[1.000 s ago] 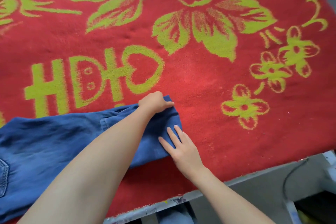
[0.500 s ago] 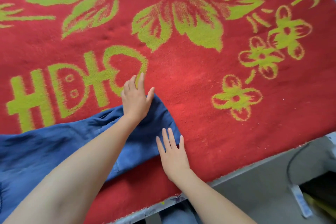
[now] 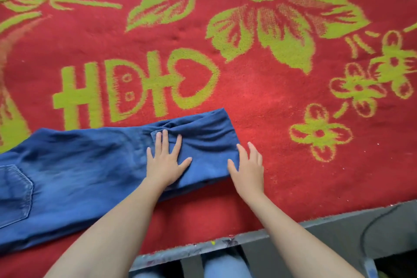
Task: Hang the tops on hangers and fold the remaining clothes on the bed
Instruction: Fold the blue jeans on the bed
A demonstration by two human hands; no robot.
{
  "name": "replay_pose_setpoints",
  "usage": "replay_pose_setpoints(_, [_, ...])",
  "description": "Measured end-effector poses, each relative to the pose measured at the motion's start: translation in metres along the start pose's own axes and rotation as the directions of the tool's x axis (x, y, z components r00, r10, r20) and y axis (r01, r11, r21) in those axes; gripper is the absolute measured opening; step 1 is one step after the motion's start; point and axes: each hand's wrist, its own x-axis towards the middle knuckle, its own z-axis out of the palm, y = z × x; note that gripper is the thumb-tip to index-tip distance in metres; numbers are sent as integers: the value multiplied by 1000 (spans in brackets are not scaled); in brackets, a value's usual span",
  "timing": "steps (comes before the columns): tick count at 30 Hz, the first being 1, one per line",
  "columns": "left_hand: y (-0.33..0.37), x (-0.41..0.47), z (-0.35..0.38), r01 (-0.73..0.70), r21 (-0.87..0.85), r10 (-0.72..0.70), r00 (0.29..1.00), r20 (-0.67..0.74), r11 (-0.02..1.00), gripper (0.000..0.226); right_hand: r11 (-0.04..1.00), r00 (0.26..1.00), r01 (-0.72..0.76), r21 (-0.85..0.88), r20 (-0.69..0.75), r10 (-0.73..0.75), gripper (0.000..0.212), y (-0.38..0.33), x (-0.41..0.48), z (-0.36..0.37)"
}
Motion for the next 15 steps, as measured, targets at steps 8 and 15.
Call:
replay_pose_setpoints(8, [-16, -64, 10, -181, -35, 161, 933, -323, 983, 63, 604, 888, -429, 672, 190, 419, 33, -19, 6, -16])
replay_pose_setpoints(15, [-31, -92, 50, -84, -444, 54, 995, -80, 892, 95, 912, 954, 97, 398, -297, 29, 34, -130, -69, -34])
